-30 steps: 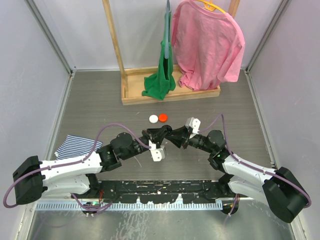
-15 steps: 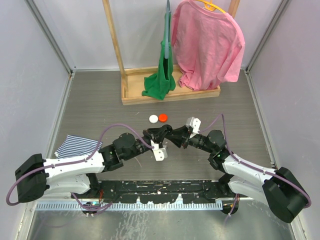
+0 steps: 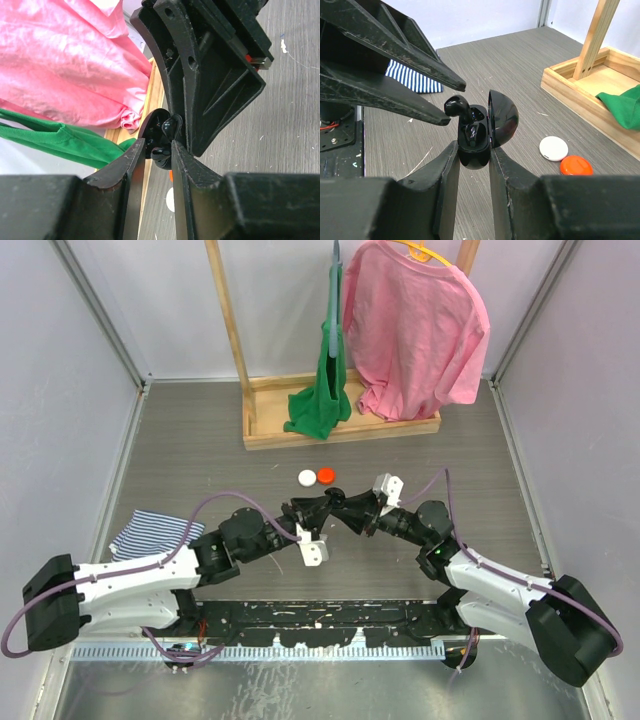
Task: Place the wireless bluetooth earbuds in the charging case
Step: Place the earbud in the charging case.
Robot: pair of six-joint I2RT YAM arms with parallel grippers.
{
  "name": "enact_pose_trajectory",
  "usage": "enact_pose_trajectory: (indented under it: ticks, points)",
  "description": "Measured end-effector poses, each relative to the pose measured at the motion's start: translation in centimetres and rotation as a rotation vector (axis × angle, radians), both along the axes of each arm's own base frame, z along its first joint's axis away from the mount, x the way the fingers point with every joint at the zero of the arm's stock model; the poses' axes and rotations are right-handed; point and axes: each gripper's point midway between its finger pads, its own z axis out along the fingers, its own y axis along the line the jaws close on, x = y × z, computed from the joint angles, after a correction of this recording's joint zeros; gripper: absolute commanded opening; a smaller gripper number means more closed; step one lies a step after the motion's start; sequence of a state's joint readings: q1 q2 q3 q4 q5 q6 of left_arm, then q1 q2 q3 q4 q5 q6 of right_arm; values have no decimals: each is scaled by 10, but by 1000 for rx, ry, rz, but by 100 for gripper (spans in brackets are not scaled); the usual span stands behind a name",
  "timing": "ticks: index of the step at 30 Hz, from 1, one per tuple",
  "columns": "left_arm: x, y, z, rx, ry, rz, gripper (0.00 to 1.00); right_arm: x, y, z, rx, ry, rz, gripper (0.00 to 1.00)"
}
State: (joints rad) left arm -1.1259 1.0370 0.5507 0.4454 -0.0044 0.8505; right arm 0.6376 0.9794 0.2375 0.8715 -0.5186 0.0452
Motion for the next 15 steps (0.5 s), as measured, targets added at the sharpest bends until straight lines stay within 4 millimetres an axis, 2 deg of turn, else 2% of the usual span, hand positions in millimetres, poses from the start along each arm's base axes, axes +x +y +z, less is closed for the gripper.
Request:
enact_pose_trajectory:
  ticks: [8,15]
  points:
    - [-6,1,-7,30,22,-27,37,1,0,1,5,-1,-4,23]
    - [-7,1,-12,27,61,-24,52,1,0,2,6,-3,-6,23]
